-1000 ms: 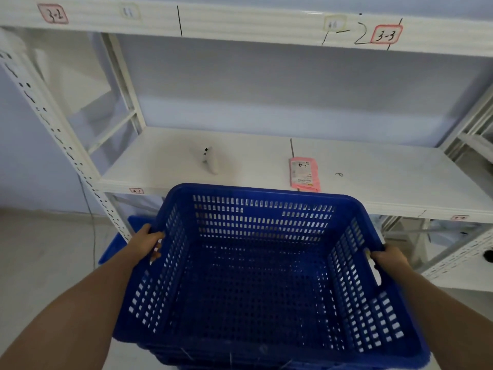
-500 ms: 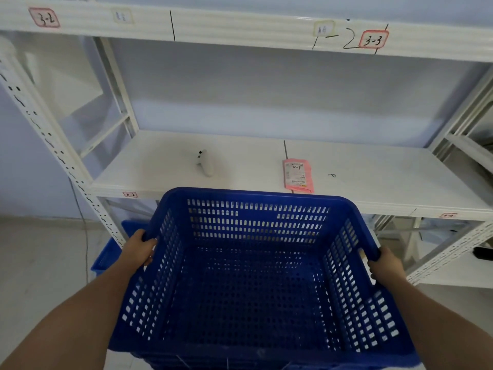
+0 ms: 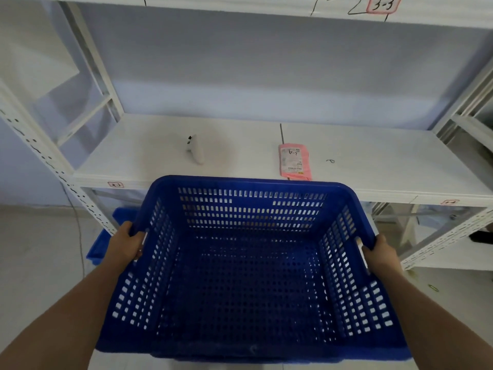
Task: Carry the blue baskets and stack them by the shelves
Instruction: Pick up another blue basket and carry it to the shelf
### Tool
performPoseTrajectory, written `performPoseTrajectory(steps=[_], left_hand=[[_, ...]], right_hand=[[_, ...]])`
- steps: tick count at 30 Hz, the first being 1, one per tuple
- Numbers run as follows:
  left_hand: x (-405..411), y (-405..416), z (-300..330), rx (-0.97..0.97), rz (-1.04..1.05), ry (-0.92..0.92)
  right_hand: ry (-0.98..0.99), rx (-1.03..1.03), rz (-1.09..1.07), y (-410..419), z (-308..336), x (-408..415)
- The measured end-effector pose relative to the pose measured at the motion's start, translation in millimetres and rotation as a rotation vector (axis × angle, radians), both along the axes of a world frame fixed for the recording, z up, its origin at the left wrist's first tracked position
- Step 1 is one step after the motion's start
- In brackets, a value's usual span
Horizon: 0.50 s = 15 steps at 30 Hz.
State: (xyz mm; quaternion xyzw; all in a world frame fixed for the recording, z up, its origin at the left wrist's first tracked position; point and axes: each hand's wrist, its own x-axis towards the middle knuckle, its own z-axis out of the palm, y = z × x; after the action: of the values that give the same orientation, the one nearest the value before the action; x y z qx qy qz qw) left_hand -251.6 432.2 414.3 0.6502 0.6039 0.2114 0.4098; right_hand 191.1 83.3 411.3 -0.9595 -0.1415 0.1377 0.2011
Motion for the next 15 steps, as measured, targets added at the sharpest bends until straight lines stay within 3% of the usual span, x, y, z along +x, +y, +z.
performPoseTrajectory(steps=[9,15], left_hand=[[-7.5,-6.6,-0.1,-0.009,-0.045,0.019],[-13.4,-7.2,0.5,0.058,-0.187,0.249]], right_hand=[[-0.056,-0.062,0.010,-6.2,1.6,-10.4],[-0.041,-0.059,0.034,-8.8,3.0,-10.9]])
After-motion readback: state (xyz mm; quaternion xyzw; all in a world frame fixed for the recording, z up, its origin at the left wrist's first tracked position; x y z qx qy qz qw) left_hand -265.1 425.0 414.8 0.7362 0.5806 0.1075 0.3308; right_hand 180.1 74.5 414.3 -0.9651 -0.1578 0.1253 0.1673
